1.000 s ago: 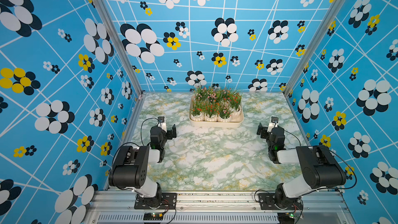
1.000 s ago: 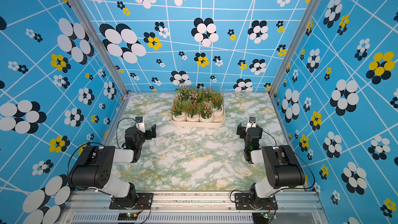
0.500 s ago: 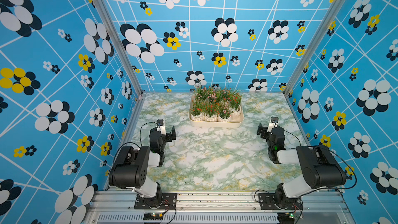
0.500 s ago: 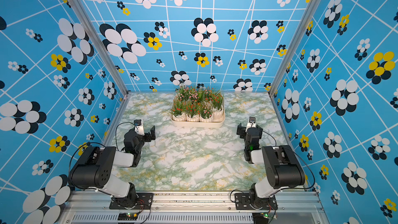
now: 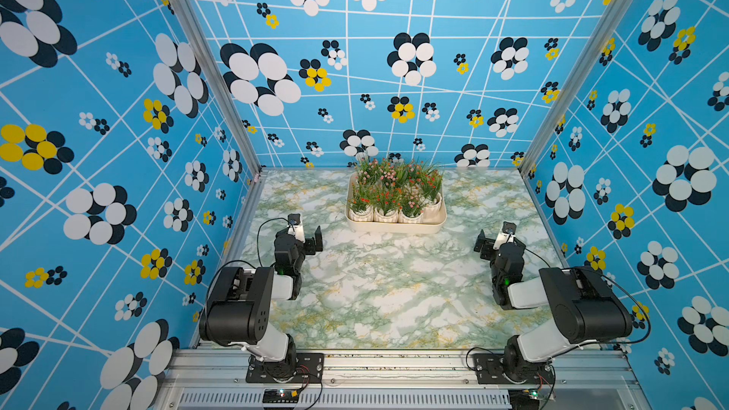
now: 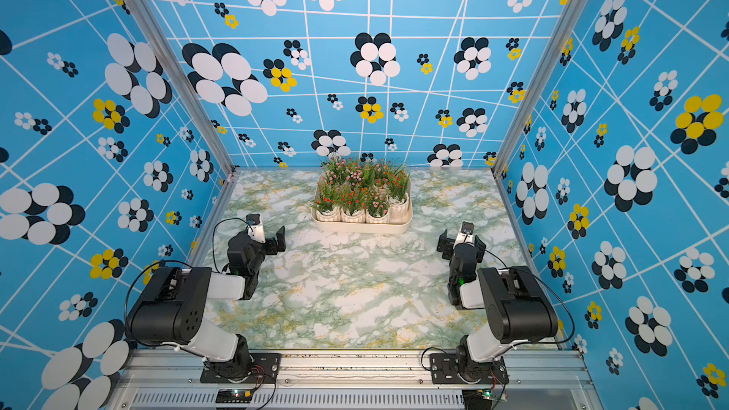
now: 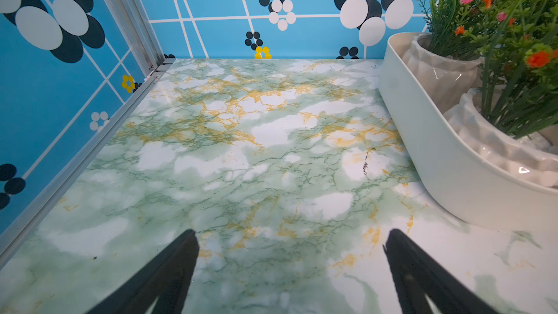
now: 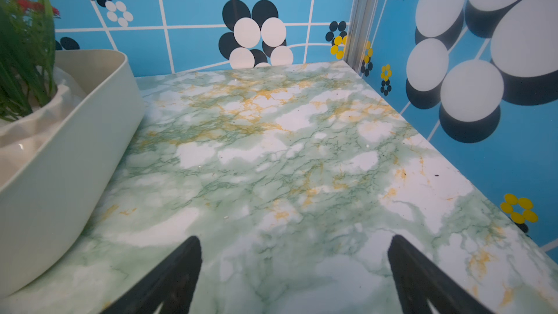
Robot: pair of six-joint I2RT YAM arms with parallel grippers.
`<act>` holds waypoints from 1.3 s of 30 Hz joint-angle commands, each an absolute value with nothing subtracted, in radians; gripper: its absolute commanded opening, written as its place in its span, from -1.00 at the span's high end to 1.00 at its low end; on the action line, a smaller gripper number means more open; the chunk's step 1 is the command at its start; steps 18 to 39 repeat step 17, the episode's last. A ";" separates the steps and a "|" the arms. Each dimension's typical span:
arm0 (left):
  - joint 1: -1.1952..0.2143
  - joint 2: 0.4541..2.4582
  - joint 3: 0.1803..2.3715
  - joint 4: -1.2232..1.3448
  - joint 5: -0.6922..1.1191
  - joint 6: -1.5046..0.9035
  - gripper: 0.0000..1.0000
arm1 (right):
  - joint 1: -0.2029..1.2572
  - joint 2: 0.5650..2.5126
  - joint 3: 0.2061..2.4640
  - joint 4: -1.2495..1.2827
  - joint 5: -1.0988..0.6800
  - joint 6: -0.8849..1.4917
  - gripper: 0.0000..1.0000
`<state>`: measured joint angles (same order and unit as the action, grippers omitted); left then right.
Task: Put the potted gypsophila into the storage box
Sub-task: Reset both arms
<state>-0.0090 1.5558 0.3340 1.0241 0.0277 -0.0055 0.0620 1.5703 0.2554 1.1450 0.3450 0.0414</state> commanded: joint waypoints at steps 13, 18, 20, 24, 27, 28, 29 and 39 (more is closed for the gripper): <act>-0.015 1.555 0.379 0.940 0.046 0.015 -0.99 | 0.051 1.563 0.373 0.955 0.239 0.022 -0.99; -0.014 1.555 0.377 0.940 0.047 0.015 -0.99 | 0.052 1.563 0.367 0.966 0.242 0.020 -0.98; -0.014 1.555 0.377 0.940 0.047 0.015 -0.99 | 0.052 1.563 0.367 0.966 0.242 0.020 -0.98; -0.014 1.555 0.377 0.940 0.047 0.015 -0.99 | 0.052 1.563 0.367 0.966 0.242 0.020 -0.98; -0.014 1.555 0.377 0.940 0.047 0.015 -0.99 | 0.052 1.563 0.367 0.966 0.242 0.020 -0.98; -0.014 1.555 0.377 0.940 0.047 0.015 -0.99 | 0.052 1.563 0.367 0.966 0.242 0.020 -0.98; -0.014 1.555 0.377 0.940 0.047 0.015 -0.99 | 0.052 1.563 0.367 0.966 0.242 0.020 -0.98; -0.014 1.555 0.377 0.940 0.047 0.015 -0.99 | 0.052 1.563 0.367 0.966 0.242 0.020 -0.98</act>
